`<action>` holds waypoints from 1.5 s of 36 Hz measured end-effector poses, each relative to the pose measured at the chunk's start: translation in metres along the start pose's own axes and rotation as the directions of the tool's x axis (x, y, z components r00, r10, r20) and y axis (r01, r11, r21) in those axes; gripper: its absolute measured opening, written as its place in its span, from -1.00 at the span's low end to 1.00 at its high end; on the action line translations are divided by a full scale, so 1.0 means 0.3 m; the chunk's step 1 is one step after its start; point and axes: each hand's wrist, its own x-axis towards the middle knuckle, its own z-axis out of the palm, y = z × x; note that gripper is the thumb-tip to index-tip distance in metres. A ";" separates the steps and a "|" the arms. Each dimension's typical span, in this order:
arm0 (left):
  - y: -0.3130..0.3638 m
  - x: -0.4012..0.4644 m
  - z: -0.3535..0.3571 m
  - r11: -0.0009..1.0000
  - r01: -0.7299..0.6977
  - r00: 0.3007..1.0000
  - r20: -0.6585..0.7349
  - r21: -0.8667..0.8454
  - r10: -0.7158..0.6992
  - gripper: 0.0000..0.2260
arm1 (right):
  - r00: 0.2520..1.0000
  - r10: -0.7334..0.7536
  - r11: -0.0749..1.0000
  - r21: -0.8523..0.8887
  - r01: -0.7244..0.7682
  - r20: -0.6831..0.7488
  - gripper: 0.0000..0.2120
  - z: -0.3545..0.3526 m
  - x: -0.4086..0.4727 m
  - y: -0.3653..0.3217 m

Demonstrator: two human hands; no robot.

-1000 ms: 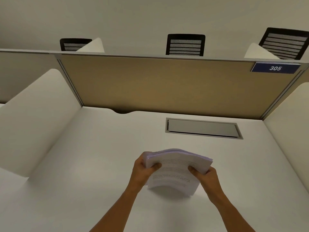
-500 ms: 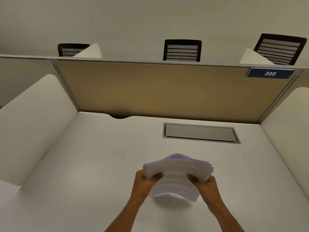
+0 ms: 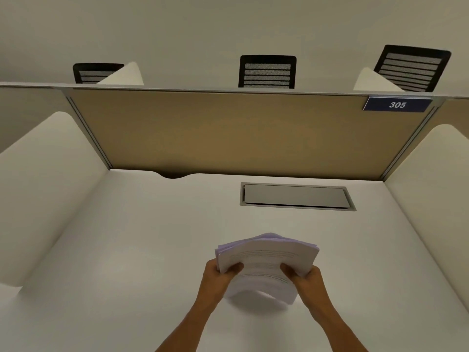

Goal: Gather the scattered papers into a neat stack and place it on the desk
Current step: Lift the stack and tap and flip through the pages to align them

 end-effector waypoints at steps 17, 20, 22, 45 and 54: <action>-0.045 -0.015 -0.001 0.984 0.098 0.991 0.078 0.147 -0.110 -0.75 | 0.999 0.045 0.996 -0.071 -0.045 0.002 -0.91 -0.020 -0.015 0.059; -0.046 -0.022 -0.016 0.993 0.066 0.996 0.055 0.097 -0.072 -0.73 | 1.000 0.005 0.997 -0.078 -0.004 0.019 -0.87 -0.021 -0.019 0.037; -0.053 -0.024 -0.019 0.995 0.043 0.997 0.054 0.085 -0.048 -0.69 | 0.999 -0.010 0.995 -0.095 0.014 0.042 -0.82 -0.017 -0.027 0.027; 0.222 -0.010 -0.259 0.911 -0.211 0.955 0.274 0.353 0.115 -0.82 | 0.923 0.000 0.537 -0.779 0.325 0.385 -0.80 -0.012 0.052 -0.224; 0.188 -0.003 -0.135 0.907 -0.207 0.955 0.276 0.368 0.106 -0.80 | 0.877 -0.021 0.254 -0.846 0.468 0.479 -0.73 0.085 0.040 -0.284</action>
